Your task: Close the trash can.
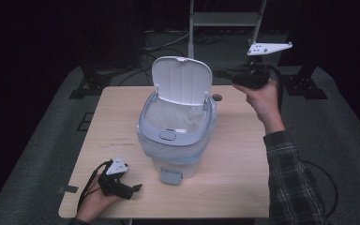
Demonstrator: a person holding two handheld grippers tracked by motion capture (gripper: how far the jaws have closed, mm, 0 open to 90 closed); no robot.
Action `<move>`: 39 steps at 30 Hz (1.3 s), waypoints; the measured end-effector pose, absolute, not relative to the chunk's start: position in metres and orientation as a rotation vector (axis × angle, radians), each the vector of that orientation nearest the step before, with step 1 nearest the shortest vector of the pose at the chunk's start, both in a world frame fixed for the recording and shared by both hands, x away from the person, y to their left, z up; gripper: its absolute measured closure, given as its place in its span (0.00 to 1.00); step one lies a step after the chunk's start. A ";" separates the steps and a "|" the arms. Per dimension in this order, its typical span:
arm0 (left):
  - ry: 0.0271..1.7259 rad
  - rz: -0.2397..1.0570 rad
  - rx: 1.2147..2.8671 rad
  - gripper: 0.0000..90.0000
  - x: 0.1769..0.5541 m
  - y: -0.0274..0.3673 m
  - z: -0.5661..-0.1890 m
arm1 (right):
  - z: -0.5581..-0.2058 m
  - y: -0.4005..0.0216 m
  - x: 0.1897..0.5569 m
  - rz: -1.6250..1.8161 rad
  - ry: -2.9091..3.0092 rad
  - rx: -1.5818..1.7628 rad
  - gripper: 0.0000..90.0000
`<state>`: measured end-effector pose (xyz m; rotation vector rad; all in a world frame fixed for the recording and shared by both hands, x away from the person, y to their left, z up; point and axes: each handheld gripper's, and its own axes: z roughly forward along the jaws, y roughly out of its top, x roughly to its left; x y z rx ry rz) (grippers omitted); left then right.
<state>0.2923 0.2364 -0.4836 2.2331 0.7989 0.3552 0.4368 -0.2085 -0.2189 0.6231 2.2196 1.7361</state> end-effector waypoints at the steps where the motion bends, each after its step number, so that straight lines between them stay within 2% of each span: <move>1: 0.799 0.355 2.233 0.00 0.292 0.236 -0.484 | -0.219 -0.208 0.438 1.739 2.223 0.624 1.00; 39: 0.799 0.354 2.234 0.00 0.292 0.236 -0.484 | -0.213 -0.181 0.403 1.825 2.369 0.381 1.00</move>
